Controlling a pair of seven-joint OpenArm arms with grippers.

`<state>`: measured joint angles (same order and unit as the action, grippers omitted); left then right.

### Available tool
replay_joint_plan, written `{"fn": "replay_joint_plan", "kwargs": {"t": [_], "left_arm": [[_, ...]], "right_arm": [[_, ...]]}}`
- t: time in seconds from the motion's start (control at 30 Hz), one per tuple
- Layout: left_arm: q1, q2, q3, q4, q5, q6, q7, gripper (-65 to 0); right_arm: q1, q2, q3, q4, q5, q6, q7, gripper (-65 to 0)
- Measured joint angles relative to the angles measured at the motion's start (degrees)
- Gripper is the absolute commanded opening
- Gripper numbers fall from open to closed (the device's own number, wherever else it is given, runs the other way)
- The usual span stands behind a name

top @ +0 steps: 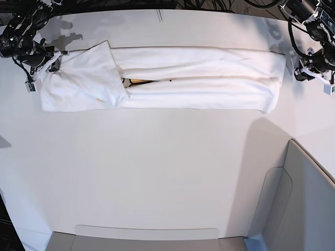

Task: Layout the t-shirt on the table in an organized manner, then fold the t-shirt properly
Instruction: 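Open the right gripper and lower the left gripper to the strip's other end, then grasp the strip's other end with the left gripper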

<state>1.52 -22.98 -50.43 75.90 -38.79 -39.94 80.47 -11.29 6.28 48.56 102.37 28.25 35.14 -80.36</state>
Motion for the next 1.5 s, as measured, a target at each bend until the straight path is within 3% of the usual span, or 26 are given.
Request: {"fn": "replay_joint_plan", "kwargs": {"t": [0.2,0.6,1.33,1.5], "left_arm": [[-0.28,-3.06,-0.2,-9.6,-12.94,-0.2,-1.01,-36.2],[-0.07,-2.45,0.46,-10.05,-23.58,-0.17,0.09,-35.9],[0.39,-2.43,0.63,-10.05,-25.46,-0.17,0.11,-36.1],[1.46,-2.23,5.62,-10.03,-25.53,-0.15,0.07,-36.1]], "right_arm": [[-0.15,-0.04,-0.09,0.0,0.0,0.0,-0.02,-65.0],[-0.17,-0.15,-0.35,0.0,0.0,0.0,-0.02,-65.0],[-0.17,-0.28,-0.35,0.0,0.0,0.0,-0.02,-65.0],[-0.17,-0.28,-0.35,0.0,0.02,0.02,-0.02,-65.0]]}}
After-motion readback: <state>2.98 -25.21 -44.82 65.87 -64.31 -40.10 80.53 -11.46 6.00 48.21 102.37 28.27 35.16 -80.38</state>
